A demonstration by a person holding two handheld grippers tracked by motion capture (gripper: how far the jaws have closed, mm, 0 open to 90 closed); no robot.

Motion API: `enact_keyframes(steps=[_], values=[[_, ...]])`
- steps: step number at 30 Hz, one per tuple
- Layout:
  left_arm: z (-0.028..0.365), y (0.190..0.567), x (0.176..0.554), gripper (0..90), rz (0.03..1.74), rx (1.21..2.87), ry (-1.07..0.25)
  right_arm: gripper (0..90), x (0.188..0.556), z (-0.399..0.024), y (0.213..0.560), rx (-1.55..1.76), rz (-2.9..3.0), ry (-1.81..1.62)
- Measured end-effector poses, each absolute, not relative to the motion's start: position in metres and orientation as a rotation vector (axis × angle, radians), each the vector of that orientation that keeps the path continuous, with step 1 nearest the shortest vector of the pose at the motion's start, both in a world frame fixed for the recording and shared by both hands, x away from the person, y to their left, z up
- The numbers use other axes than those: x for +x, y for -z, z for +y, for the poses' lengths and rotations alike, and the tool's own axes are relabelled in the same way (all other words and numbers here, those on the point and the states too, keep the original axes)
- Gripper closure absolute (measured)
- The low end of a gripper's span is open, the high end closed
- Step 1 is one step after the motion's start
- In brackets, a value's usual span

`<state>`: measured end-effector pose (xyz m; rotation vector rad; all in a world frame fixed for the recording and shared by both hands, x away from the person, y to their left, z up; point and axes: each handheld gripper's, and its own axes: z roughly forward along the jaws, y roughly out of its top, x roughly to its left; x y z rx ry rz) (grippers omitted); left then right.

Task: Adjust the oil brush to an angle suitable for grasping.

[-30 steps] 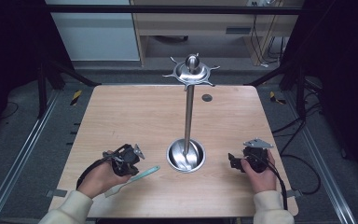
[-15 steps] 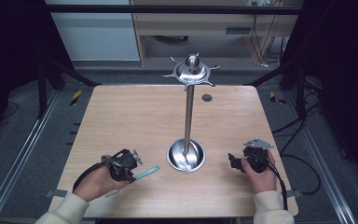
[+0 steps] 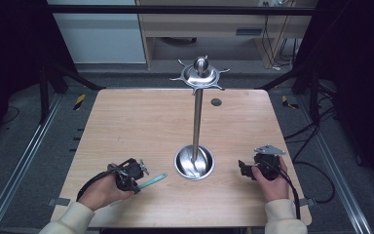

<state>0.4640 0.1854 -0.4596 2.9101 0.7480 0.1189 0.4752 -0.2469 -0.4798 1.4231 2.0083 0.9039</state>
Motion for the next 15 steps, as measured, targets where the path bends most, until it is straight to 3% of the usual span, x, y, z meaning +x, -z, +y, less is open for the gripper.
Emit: enact_keyframes(steps=[15], values=[[0.1822, 0.4619, 0.4663, 78.1, 0.733, 2.92, -0.111, 10.5, 0.4754, -0.247, 0.48, 1.419, 2.012, -0.905]])
